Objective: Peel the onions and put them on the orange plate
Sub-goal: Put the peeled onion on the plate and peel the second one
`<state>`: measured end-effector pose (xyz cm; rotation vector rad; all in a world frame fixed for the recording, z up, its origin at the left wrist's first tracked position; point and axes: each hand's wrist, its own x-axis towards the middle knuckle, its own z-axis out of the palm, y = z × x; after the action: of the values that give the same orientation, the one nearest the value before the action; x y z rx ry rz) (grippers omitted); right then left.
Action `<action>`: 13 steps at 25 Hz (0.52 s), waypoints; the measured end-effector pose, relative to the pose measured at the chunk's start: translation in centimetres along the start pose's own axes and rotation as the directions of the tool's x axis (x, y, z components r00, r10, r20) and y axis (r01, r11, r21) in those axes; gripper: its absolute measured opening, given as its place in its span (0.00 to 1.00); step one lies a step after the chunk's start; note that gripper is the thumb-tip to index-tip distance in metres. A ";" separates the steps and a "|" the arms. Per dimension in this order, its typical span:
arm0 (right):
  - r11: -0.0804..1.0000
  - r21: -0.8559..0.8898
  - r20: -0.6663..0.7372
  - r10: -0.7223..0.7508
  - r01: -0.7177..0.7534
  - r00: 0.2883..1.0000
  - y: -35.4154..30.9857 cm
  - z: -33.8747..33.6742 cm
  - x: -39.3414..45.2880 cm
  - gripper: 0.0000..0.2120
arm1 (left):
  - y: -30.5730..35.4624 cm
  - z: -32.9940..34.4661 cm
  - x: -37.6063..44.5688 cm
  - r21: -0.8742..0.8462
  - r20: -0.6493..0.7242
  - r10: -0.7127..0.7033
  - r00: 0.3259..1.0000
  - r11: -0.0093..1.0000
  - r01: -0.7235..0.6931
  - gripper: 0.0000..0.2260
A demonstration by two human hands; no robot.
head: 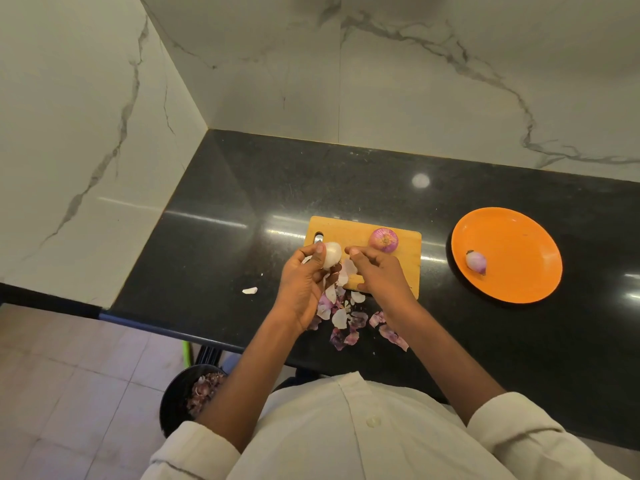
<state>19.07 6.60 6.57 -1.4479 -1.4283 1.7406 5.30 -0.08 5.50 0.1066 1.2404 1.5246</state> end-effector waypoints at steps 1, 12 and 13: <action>0.999 0.040 0.018 -0.009 0.009 1.000 -0.1 0.0 0.0 0.11 | 0.0 -0.1 -0.1 0.008 0.016 -0.001 1.000 1.000 0.001 0.11; 0.883 -0.207 0.109 -0.407 0.421 0.907 -0.8 -1.4 0.0 0.11 | 1.5 0.1 -0.9 0.134 0.141 0.089 0.986 0.985 -0.108 0.20; 0.857 -0.244 0.116 -0.440 0.455 0.891 -0.9 -1.7 0.0 0.11 | 1.7 0.1 -0.9 0.154 0.154 0.094 0.984 0.981 -0.118 0.22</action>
<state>20.35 7.65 7.51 -1.0687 -1.9084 1.3417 4.61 -0.40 7.22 0.3903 1.2558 1.4766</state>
